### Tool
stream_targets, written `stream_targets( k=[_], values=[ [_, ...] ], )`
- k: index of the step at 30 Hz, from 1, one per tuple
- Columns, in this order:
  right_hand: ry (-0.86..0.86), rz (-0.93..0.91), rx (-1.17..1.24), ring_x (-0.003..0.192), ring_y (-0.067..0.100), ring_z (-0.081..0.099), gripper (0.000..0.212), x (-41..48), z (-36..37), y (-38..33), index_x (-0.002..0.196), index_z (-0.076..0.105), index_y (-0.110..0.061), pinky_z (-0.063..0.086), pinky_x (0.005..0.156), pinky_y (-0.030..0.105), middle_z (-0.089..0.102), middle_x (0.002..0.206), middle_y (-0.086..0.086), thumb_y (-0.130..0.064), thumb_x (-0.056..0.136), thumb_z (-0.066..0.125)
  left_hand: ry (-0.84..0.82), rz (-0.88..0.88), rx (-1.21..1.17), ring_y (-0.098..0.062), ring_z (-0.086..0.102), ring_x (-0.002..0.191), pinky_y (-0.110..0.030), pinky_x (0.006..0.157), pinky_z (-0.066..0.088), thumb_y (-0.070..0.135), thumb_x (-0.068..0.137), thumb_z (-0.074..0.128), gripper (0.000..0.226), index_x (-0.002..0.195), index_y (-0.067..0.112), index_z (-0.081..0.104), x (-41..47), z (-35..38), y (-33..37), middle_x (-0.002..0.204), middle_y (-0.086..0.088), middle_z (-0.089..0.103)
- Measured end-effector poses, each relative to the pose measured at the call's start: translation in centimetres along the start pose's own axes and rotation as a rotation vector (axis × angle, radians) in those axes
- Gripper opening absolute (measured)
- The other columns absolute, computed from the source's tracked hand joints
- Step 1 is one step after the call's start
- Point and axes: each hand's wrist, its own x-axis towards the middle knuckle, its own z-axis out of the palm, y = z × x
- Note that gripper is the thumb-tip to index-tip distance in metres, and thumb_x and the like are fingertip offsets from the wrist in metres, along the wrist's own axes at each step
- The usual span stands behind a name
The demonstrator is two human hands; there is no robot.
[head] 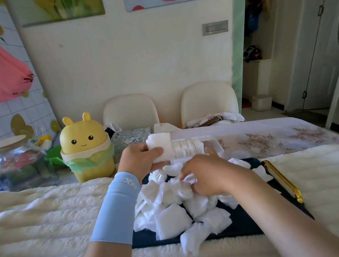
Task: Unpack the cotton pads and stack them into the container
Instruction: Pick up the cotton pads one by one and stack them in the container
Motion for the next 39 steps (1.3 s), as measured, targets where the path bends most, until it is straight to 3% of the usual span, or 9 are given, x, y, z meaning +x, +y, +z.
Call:
stream_targets(
  k=[5,10,14,17,21,25,28,34,39],
  values=[
    [0.093,-0.021,0.002,0.111,0.014,0.055,0.024,0.2,0.2,0.5,0.105,0.075,-0.032,0.012,0.121,0.039,0.072,0.113,-0.013,-0.023,0.098,0.054,-0.014,0.013,0.027,-0.03,0.075,0.08,-0.025,0.065,0.061,0.005,0.089,0.069,0.004,0.09,0.008,0.069,-0.2,0.3,0.2,0.101,-0.016,0.073],
    [0.243,-0.008,0.461,0.11,0.002,0.062,0.017,0.2,-0.9,1.7,0.106,0.076,-0.032,0.045,0.102,0.026,0.072,0.113,-0.018,-0.034,0.098,0.061,0.006,0.033,0.071,-0.029,0.075,0.079,-0.025,0.064,0.061,0.006,0.088,0.069,0.002,0.09,0.007,0.069,-0.1,0.2,0.1,0.101,-0.014,0.073],
    [0.172,0.123,0.05,0.122,0.013,0.053,0.031,0.9,0.5,1.1,0.125,0.064,-0.037,0.011,0.116,0.037,0.068,0.121,-0.011,-0.049,0.098,0.053,0.01,0.047,0.073,-0.028,0.075,0.077,-0.026,0.065,0.062,0.005,0.089,0.068,0.01,0.083,0.013,0.067,-0.2,0.5,0.2,0.098,-0.011,0.072],
    [0.096,0.121,-0.024,0.12,0.016,0.054,0.037,1.4,1.5,0.4,0.131,0.059,-0.032,-0.002,0.121,0.053,0.067,0.115,-0.011,-0.024,0.095,0.055,0.006,0.054,0.084,-0.029,0.075,0.079,-0.024,0.063,0.061,0.005,0.088,0.069,0.009,0.083,0.013,0.067,-0.2,0.6,0.1,0.099,-0.012,0.071],
    [0.244,0.096,0.217,0.097,0.006,0.054,0.05,1.5,0.7,0.8,0.128,0.061,-0.039,0.024,0.117,0.043,0.062,0.093,-0.019,-0.015,0.085,0.071,0.009,0.043,0.084,-0.031,0.075,0.081,-0.031,0.07,0.062,0.005,0.088,0.069,0.004,0.091,0.005,0.069,0.1,0.5,0.0,0.102,-0.015,0.072],
    [0.264,0.076,0.454,0.091,0.01,0.06,0.034,1.1,0.0,1.3,0.114,0.071,-0.031,0.043,0.086,0.026,0.061,0.086,-0.016,-0.013,0.085,0.072,0.013,0.035,0.076,-0.031,0.075,0.082,-0.033,0.071,0.062,0.004,0.087,0.069,0.005,0.092,0.003,0.069,0.1,0.5,-0.1,0.104,-0.016,0.071],
    [0.274,0.079,0.567,0.07,0.004,0.059,0.007,1.0,-0.4,1.8,0.09,0.076,-0.021,0.045,0.068,0.023,0.066,0.072,-0.013,-0.02,0.086,0.071,0.022,0.028,0.083,-0.03,0.075,0.079,-0.027,0.065,0.061,0.004,0.088,0.068,0.002,0.09,0.005,0.067,0.0,0.5,0.0,0.103,-0.015,0.07],
    [0.393,0.107,0.792,0.066,0.012,0.051,0.032,0.1,-2.2,3.3,0.095,0.069,0.0,0.042,0.069,0.031,0.056,0.069,0.01,-0.03,0.084,0.076,0.091,0.03,0.065,-0.027,0.074,0.075,-0.02,0.053,0.057,0.008,0.09,0.065,0.003,0.088,0.009,0.066,-0.1,0.3,0.1,0.103,-0.012,0.07],
    [0.295,0.054,1.216,0.06,0.009,0.065,0.018,-0.6,-3.2,3.0,0.104,0.074,-0.011,0.049,0.06,0.021,0.073,0.078,0.0,-0.002,0.087,0.073,-0.035,-0.088,-0.155,-0.035,0.073,0.089,-0.04,0.079,0.062,0.018,0.091,0.068,0.011,0.095,0.008,0.067,-0.8,1.9,0.4,0.112,-0.019,0.067]
  ],
)
